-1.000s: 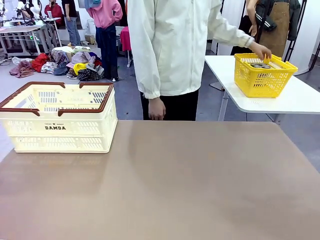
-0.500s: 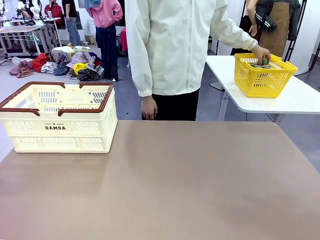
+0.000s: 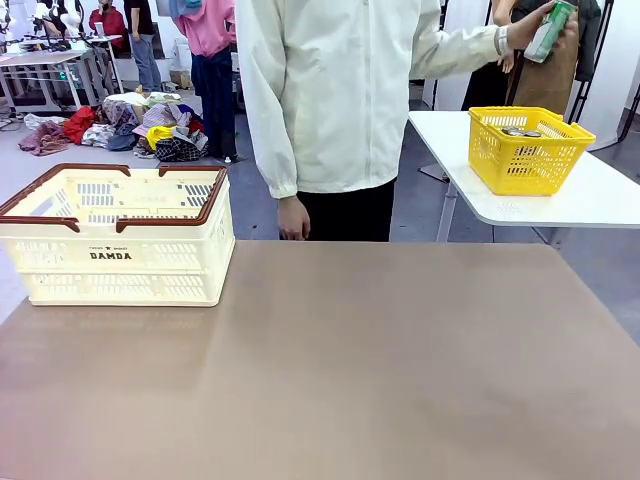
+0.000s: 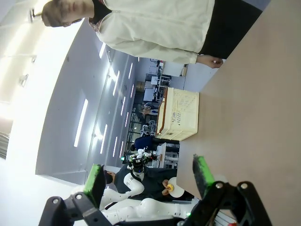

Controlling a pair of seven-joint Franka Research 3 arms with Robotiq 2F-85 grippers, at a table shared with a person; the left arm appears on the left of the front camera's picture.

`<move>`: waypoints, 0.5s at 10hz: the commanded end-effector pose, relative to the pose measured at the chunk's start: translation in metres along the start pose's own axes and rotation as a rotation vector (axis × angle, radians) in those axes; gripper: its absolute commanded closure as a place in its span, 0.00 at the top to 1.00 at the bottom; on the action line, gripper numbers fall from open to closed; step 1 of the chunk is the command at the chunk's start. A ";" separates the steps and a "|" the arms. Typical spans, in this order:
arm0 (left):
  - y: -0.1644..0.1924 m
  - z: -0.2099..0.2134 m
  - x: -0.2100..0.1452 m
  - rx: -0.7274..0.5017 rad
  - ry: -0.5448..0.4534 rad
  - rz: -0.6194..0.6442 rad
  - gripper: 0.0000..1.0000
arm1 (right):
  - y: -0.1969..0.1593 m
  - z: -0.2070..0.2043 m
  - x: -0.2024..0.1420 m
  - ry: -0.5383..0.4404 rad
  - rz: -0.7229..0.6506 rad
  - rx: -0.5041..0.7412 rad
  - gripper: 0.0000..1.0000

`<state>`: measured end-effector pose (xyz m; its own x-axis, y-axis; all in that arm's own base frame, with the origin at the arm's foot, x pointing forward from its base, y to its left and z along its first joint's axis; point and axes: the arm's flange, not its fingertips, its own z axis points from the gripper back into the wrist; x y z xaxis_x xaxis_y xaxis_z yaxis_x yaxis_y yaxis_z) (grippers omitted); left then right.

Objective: Place the drinks into the Shopping basket.
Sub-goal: Pick up one drink and place it into the Shopping basket.

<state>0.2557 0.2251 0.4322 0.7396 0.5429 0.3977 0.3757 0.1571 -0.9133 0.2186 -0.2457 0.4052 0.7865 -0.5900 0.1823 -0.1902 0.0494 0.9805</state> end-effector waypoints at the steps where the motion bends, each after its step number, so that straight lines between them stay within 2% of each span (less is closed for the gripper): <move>1: 0.001 0.002 -0.001 -0.011 0.004 -0.016 1.00 | 0.005 0.001 0.001 0.000 -0.004 0.009 1.00; 5: 0.001 0.002 -0.001 -0.011 0.004 -0.016 1.00 | 0.005 0.001 0.001 0.000 -0.004 0.009 1.00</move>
<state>0.2556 0.2251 0.4323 0.7397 0.5429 0.3977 0.3759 0.1569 -0.9133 0.2186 -0.2457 0.4052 0.7865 -0.5900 0.1823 -0.1902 0.0493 0.9805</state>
